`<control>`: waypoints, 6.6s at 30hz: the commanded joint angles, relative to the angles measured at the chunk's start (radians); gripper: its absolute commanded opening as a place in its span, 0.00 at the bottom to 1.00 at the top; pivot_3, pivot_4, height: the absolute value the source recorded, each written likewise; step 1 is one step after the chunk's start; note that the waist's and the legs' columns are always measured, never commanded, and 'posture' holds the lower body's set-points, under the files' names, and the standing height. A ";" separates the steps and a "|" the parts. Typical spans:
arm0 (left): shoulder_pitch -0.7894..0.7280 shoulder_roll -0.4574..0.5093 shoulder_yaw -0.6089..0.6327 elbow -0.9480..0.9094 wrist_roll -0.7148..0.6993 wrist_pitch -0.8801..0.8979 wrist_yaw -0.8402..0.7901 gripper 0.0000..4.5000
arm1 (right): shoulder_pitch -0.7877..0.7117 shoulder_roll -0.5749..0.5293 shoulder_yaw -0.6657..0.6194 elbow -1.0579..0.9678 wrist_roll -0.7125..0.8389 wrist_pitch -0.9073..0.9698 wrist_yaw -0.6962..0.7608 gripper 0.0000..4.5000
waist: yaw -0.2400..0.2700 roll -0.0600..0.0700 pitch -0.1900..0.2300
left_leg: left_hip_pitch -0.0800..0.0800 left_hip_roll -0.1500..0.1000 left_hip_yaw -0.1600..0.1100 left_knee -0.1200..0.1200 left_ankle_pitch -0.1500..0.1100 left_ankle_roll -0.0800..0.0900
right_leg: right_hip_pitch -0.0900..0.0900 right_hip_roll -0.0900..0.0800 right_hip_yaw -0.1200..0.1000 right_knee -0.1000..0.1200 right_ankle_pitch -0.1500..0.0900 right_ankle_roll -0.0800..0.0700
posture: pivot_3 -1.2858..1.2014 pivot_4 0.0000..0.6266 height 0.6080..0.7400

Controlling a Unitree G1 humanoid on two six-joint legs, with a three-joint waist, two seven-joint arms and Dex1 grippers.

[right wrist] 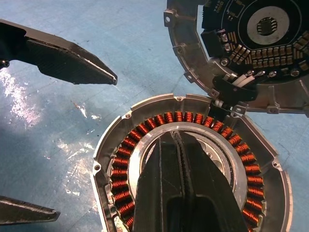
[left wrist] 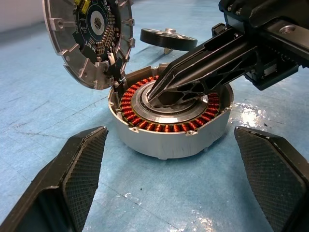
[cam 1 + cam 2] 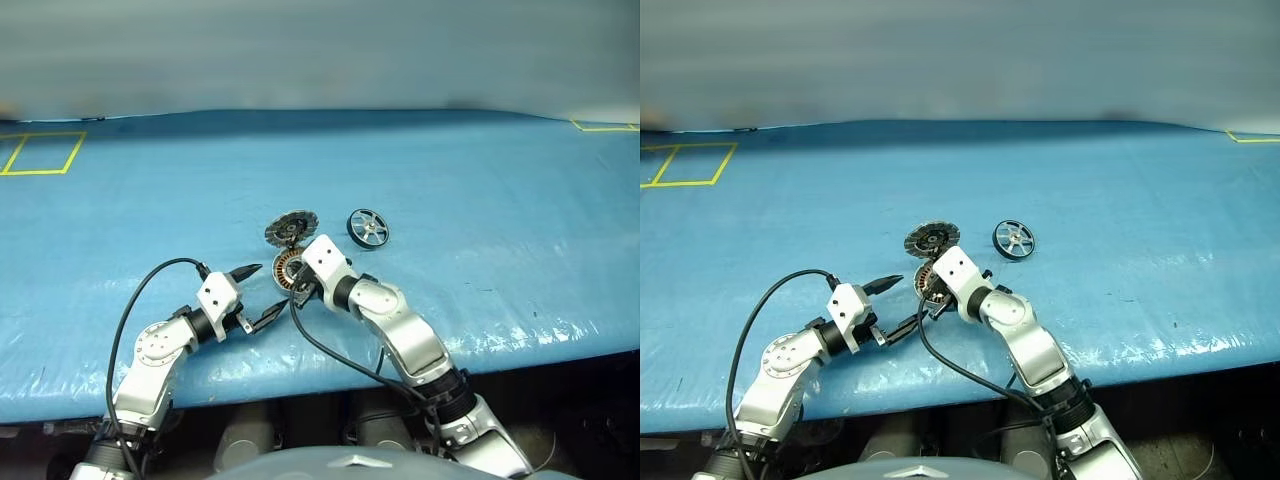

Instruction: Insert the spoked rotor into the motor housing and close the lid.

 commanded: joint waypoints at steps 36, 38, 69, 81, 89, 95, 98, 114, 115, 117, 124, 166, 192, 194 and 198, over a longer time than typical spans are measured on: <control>-0.010 -0.015 -0.005 0.004 0.010 -0.046 0.000 1.00 | -0.014 -0.114 -0.071 -0.152 -0.044 0.066 -0.092 0.00 | 0.001 -0.001 0.002 | -0.002 0.000 0.000 -0.001 0.000 0.000 | 0.002 0.006 0.000 0.000 0.000 0.000 | 0.52 0.24 1.00; -0.005 -0.014 -0.002 0.001 0.009 -0.046 -0.001 1.00 | -0.036 -0.136 -0.095 -0.124 -0.089 0.064 -0.138 0.00 | 0.002 -0.001 0.002 | -0.002 0.000 0.000 0.000 0.000 0.000 | 0.002 0.005 0.000 0.000 0.000 0.000 | 0.52 0.24 1.00; 0.017 -0.057 -0.004 0.030 0.035 -0.088 0.022 1.00 | -0.112 -0.255 -0.186 -0.033 -0.145 0.138 -0.117 0.34 | 0.000 -0.001 0.003 | -0.002 0.000 0.001 -0.001 0.000 0.000 | 0.002 0.007 0.002 0.000 0.000 0.000 | 0.52 0.24 1.00; 0.022 -0.047 -0.004 0.028 0.040 -0.098 0.036 1.00 | -0.098 -0.226 -0.157 0.014 -0.160 0.145 -0.135 0.34 | 0.000 -0.001 0.003 | -0.002 0.000 0.001 0.000 0.000 0.000 | 0.003 0.007 0.002 0.000 0.000 0.000 | 0.52 0.24 1.00; 0.026 -0.047 -0.005 0.025 0.041 -0.099 0.040 1.00 | -0.092 -0.207 -0.149 0.049 -0.154 0.151 -0.132 0.34 | 0.000 -0.001 0.003 | -0.001 0.000 0.001 0.000 0.000 0.000 | 0.003 0.007 0.002 0.000 0.000 0.000 | 0.52 0.24 1.00; 0.029 -0.044 -0.003 0.023 0.043 -0.101 0.044 1.00 | -0.091 -0.191 -0.168 0.055 -0.139 0.157 -0.143 0.21 | 0.000 -0.001 0.003 | 0.000 0.000 0.001 0.000 0.001 0.000 | 0.004 0.007 0.002 0.001 0.000 0.000 | 0.52 0.24 1.00; 0.028 -0.040 -0.003 0.023 0.041 -0.101 0.044 1.00 | -0.085 -0.179 -0.180 0.047 -0.131 0.163 -0.152 0.00 | 0.000 -0.001 0.003 | -0.001 0.001 0.001 0.000 0.001 -0.001 | 0.004 0.007 0.002 0.001 0.000 0.000 | 0.52 0.24 1.00; 0.016 -0.030 -0.005 0.031 0.032 -0.095 0.026 1.00 | 0.074 -0.014 -0.365 -0.279 0.029 0.125 -0.207 0.00 | 0.001 -0.001 0.003 | -0.001 0.001 0.001 -0.001 0.001 -0.001 | 0.003 0.008 0.003 0.001 0.000 0.000 | 0.52 0.24 1.00; 0.014 -0.029 -0.006 0.034 0.028 -0.093 0.020 1.00 | 0.098 -0.015 -0.386 -0.314 0.077 0.129 -0.172 0.00 | 0.001 -0.001 0.003 | -0.001 0.001 0.001 -0.001 0.001 -0.001 | 0.003 0.008 0.003 0.001 0.000 0.000 | 0.52 0.24 1.00; 0.010 -0.027 -0.006 0.040 0.023 -0.092 0.013 1.00 | 0.133 -0.014 -0.423 -0.367 0.167 0.148 -0.114 0.00 | 0.001 -0.001 0.003 | -0.001 0.001 0.001 -0.001 0.001 -0.001 | 0.003 0.008 0.003 0.000 0.000 0.000 | 0.52 0.24 1.00; -0.020 -0.033 -0.004 0.073 0.005 -0.095 -0.014 1.00 | 0.201 -0.061 -0.435 -0.426 0.357 0.246 -0.006 0.00 | -0.001 -0.001 0.003 | 0.000 0.002 0.001 0.000 0.001 -0.001 | 0.004 0.008 0.004 0.001 0.000 0.000 | 0.52 0.24 1.00; -0.007 -0.029 0.000 0.079 0.020 -0.112 0.003 1.00 | 0.108 -0.095 -0.187 -0.271 0.402 0.189 -0.007 0.00 | 0.000 -0.001 0.003 | -0.001 0.001 0.001 0.000 0.000 0.000 | 0.003 0.008 0.004 0.001 0.001 -0.002 | 0.52 0.24 1.00; -0.008 -0.025 -0.002 0.082 0.021 -0.113 0.006 1.00 | 0.100 -0.102 -0.176 -0.295 0.400 0.157 0.008 0.45 | 0.001 -0.001 0.003 | -0.001 0.001 0.001 0.000 0.000 0.000 | 0.003 0.008 0.003 0.001 0.001 -0.002 | 0.52 0.24 1.00; -0.007 -0.025 -0.002 0.080 0.020 -0.112 0.005 1.00 | 0.094 -0.094 -0.184 -0.297 0.410 0.159 0.006 0.45 | 0.000 -0.001 0.003 | -0.001 0.001 0.001 0.000 0.000 0.000 | 0.003 0.008 0.003 0.001 0.001 -0.002 | 0.52 0.24 1.00; -0.006 -0.024 0.000 0.079 0.017 -0.110 0.004 1.00 | 0.084 -0.083 -0.189 -0.277 0.408 0.151 0.005 0.45 | 0.000 -0.001 0.003 | -0.001 0.001 0.001 0.000 0.000 0.000 | 0.003 0.008 0.003 0.001 0.001 -0.002 | 0.52 0.24 1.00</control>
